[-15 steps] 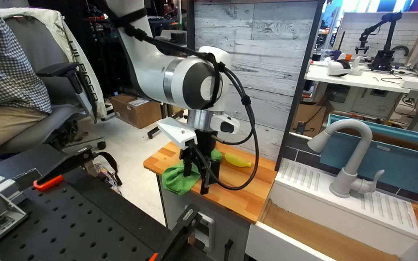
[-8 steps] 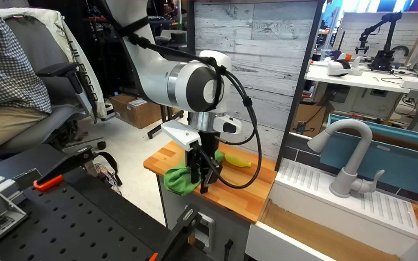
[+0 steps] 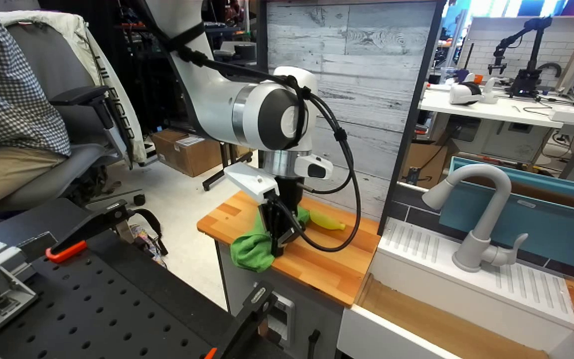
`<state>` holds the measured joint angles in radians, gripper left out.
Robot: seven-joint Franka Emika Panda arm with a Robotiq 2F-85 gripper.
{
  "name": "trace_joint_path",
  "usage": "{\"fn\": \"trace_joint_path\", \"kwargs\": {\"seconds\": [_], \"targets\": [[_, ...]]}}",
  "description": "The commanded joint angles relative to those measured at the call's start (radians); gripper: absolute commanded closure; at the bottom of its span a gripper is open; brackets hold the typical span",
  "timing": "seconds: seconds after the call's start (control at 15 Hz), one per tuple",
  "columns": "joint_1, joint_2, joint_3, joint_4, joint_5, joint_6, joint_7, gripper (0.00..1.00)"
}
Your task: Fold the green towel
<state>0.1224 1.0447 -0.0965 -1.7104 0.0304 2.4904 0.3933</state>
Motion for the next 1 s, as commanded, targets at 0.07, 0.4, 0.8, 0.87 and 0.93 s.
{"fn": "trace_joint_path", "kwargs": {"seconds": [0.07,0.4,0.8,0.87,0.93], "targets": [[0.014,0.012,-0.013,0.023,0.002,-0.015,0.000,1.00],[0.009,-0.037,-0.003,-0.023,0.010,0.013,-0.008,1.00],[0.015,-0.120,0.007,-0.076,0.012,0.040,-0.010,1.00],[0.017,-0.139,0.010,-0.089,0.012,0.043,-0.009,1.00],[0.018,-0.155,0.012,-0.097,0.012,0.042,-0.011,1.00]]}}
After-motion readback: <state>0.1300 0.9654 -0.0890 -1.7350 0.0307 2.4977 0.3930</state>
